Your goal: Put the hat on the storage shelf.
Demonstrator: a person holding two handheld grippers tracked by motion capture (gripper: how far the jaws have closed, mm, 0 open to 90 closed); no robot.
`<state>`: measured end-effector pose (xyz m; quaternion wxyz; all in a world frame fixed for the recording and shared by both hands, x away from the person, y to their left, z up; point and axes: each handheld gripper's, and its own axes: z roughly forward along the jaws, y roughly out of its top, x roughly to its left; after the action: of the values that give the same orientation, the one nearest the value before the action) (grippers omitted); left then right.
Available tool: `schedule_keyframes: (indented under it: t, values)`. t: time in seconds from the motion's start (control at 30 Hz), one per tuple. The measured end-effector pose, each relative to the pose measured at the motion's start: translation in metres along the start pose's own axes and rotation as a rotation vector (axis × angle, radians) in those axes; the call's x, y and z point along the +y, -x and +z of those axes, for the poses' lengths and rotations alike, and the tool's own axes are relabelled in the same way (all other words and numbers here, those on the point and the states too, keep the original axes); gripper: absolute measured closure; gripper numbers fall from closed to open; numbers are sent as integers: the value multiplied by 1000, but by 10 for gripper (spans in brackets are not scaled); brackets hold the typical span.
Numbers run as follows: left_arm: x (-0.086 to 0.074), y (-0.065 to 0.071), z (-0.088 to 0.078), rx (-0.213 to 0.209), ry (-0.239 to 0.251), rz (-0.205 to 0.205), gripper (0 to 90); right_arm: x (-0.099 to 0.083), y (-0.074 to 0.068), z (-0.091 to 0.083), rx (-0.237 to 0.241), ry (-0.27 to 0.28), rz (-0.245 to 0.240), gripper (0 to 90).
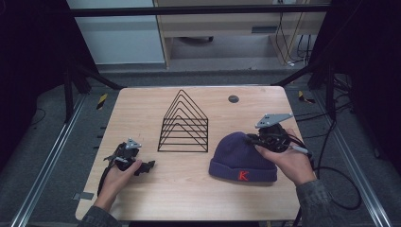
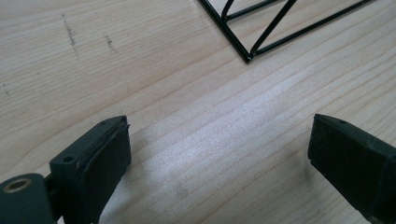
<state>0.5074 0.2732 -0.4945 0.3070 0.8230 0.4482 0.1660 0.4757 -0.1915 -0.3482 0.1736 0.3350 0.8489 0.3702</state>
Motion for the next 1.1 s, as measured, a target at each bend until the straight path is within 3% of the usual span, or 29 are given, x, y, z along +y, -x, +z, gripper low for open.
schedule_keyframes:
  t: [0.4,0.7,0.8,0.83,0.87,0.97,1.1]
  values:
    - [1,-2,-3,5,36,-11,62,29,7,-13,-14,53,-16,807]
    - [3,-2,-8,5,50,-17,63,46,12,-22,-29,76,1,808]
    - [7,2,-18,2,88,3,63,53,15,-26,-39,91,4,807]
    - [12,5,-28,1,127,8,63,59,17,-30,-45,102,-4,807]
    - [12,5,-28,1,127,8,63,59,17,-30,-45,102,-4,807]
    - [27,7,-52,-11,212,22,62,73,19,-38,-64,117,-14,807]
    - [44,7,-74,-36,260,39,61,88,21,-45,-89,127,-23,807]
